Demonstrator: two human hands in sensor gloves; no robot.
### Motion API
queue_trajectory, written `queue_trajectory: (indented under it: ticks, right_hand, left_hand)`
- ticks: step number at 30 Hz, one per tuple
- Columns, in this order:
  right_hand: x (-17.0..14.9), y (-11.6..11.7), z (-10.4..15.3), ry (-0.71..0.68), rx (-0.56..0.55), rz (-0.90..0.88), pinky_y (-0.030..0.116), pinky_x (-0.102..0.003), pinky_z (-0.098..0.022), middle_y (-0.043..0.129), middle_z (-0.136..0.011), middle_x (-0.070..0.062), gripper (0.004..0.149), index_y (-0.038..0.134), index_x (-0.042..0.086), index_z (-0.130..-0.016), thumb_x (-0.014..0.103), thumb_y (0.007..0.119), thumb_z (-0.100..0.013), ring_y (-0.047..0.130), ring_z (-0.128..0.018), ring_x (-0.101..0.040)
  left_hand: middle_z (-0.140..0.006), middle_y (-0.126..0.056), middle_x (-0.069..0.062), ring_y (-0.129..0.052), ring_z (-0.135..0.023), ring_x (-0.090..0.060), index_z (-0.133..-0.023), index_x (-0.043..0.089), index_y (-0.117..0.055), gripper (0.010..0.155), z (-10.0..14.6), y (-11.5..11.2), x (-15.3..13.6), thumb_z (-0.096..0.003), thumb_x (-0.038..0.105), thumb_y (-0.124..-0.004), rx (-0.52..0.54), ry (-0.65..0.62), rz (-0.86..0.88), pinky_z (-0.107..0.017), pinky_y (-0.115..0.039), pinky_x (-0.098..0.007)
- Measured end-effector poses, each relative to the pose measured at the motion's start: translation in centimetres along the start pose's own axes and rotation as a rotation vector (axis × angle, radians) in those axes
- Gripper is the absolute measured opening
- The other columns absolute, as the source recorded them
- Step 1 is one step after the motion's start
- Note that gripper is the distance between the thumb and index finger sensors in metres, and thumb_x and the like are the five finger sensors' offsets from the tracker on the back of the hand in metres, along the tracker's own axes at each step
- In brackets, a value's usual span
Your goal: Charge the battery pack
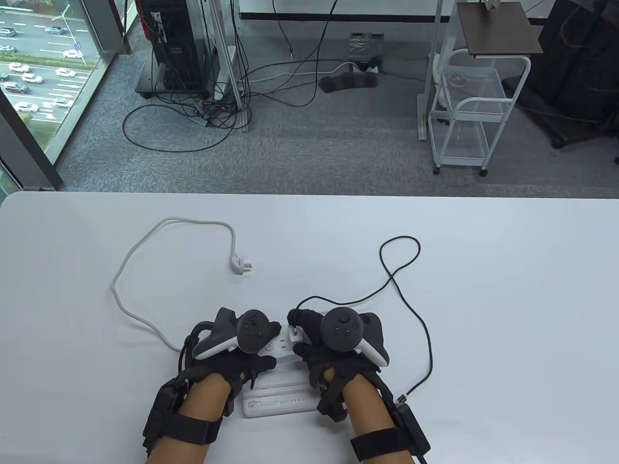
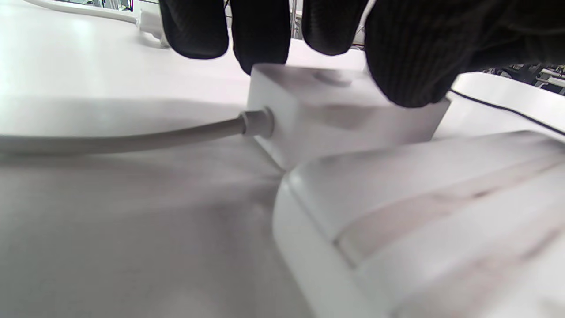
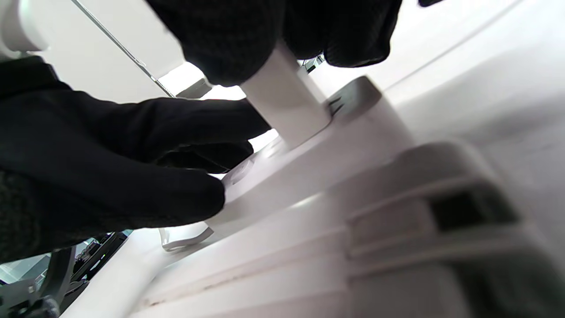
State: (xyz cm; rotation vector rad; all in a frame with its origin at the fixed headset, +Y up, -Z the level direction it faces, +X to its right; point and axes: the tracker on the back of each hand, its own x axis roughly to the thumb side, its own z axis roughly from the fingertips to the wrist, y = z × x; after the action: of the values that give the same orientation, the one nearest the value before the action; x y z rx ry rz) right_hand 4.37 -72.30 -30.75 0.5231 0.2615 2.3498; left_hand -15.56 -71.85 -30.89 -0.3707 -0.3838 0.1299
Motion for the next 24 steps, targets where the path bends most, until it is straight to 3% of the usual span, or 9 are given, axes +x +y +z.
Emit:
queue_trajectory:
  ticks: [9, 11, 13, 18, 24]
  right_hand:
    - [-1.1, -1.9, 1.3, 0.09, -0.014, -0.016, 0.046, -0.075, -0.065, 0.058, -0.107, -0.024, 0.065, 0.053, 0.019, -0.101, 0.024, 0.081, -0.043, 0.07, -0.092, -0.057]
    - [-1.3, -2.1, 1.4, 0.105, -0.025, -0.01, 0.046, -0.075, -0.065, 0.058, -0.107, -0.024, 0.065, 0.054, 0.019, -0.101, 0.024, 0.082, -0.043, 0.07, -0.092, -0.057]
    - [-1.5, -2.2, 1.5, 0.108, -0.033, -0.02, 0.046, -0.075, -0.065, 0.059, -0.107, -0.024, 0.065, 0.054, 0.018, -0.101, 0.024, 0.082, -0.043, 0.07, -0.092, -0.057]
    - [-2.0, -2.7, 1.6, 0.125, -0.052, -0.028, 0.046, -0.075, -0.065, 0.059, -0.107, -0.024, 0.065, 0.053, 0.018, -0.102, 0.024, 0.081, -0.043, 0.071, -0.092, -0.057]
    - [-2.7, -3.0, 1.7, 0.146, -0.061, -0.049, 0.046, -0.076, -0.065, 0.059, -0.107, -0.024, 0.064, 0.053, 0.018, -0.102, 0.025, 0.08, -0.044, 0.071, -0.092, -0.057]
  left_hand:
    - [-0.111, -0.07, -0.014, -0.072, -0.099, -0.042, -0.113, 0.023, -0.061, 0.083, 2.7, 0.6, 4.3, -0.0439, 0.065, -0.084, -0.093, -0.092, -0.026, -0.071, -0.051, -0.068]
    - [-0.108, -0.075, -0.012, -0.079, -0.095, -0.039, -0.112, 0.023, -0.063, 0.085, 3.5, 0.8, 5.1, -0.0433, 0.069, -0.083, -0.117, 0.021, -0.082, -0.07, -0.059, -0.064]
    - [-0.11, -0.072, -0.013, -0.077, -0.097, -0.041, -0.113, 0.022, -0.062, 0.086, 4.0, 0.9, 5.5, -0.0441, 0.07, -0.081, -0.154, 0.045, -0.119, -0.07, -0.057, -0.065]
    - [-0.106, -0.077, -0.01, -0.08, -0.094, -0.037, -0.111, 0.021, -0.066, 0.083, 3.5, -0.4, 6.7, -0.0444, 0.069, -0.082, -0.216, -0.037, -0.098, -0.07, -0.059, -0.064]
    - [-0.108, -0.07, -0.011, -0.081, -0.093, -0.034, -0.111, 0.019, -0.061, 0.086, 3.0, -1.8, 8.7, -0.0433, 0.068, -0.084, -0.228, -0.054, -0.245, -0.07, -0.059, -0.063]
